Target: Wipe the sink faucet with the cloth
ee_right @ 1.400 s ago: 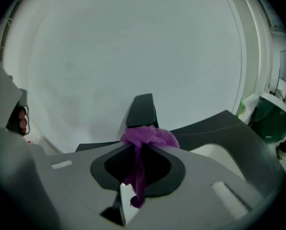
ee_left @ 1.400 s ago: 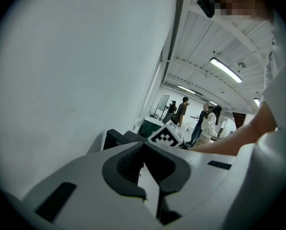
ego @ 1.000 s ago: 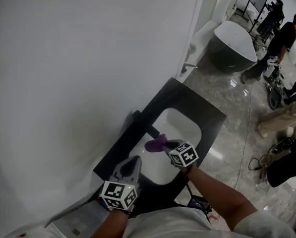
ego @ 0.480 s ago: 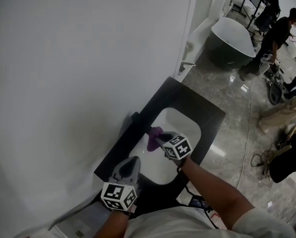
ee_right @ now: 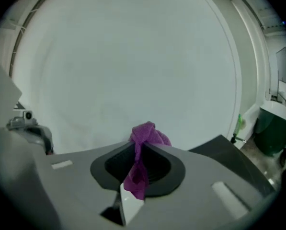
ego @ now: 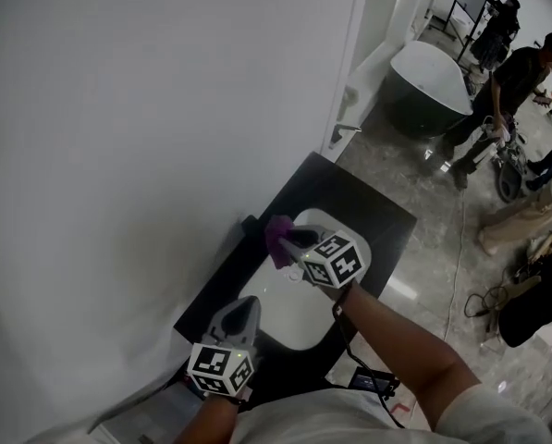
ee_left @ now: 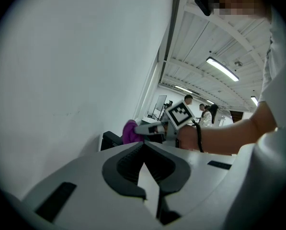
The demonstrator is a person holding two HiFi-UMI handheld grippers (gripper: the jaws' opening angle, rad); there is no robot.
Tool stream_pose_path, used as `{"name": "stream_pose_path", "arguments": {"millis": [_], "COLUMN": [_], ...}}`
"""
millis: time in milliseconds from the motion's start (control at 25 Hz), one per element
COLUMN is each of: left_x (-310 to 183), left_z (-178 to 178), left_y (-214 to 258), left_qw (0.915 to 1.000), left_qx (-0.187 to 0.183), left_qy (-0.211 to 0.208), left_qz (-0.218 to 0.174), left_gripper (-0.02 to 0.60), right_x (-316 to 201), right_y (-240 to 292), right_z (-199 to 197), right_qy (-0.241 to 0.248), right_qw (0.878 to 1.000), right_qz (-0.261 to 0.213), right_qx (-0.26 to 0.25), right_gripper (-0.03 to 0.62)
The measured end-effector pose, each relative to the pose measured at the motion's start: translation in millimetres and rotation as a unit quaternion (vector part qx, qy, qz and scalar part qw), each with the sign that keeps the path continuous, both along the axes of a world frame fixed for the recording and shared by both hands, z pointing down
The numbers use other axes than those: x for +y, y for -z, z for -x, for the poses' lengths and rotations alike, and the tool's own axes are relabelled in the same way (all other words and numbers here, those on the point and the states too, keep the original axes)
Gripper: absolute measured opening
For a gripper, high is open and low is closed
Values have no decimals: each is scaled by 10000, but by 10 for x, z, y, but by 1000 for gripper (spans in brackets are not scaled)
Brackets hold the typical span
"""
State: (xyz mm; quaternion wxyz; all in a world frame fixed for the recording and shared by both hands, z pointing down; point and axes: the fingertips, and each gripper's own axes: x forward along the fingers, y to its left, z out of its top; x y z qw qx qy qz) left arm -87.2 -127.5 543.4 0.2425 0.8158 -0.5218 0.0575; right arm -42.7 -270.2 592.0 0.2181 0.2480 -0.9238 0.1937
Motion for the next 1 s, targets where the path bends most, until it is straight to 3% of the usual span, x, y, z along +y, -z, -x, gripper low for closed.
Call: {"name": "stream_pose_path", "arguments": {"millis": [160,280,640,800,1000], "left_x": [25,35,58,18,-244], "left_z": [56,89,33,-37,-78], "left_y": [-1,-1,145,423,992], "left_qw": [10000,9999,9998,9994,9965], "left_qx": [-18,-27,-93,-179,-264], "left_qy": [69,110,119,76,14], "left_qz": [2,8,-116,-302,-787], "left_gripper": [6,6,6,6,6], "right_x": [-301,-282,525,777,798], "right_y": [2,-314,-519,5,1030], "right_z": [553,663,-213,-427,-424], "right_qy": [361,364,23,-114,-263], "right_qw": [9990,9981,9979,9995,9961], "right_qz": [-80,34,331,-110,-773], "right_qx": [244,488,562,289,-344], "right_gripper": [52,52,51,52,52]}}
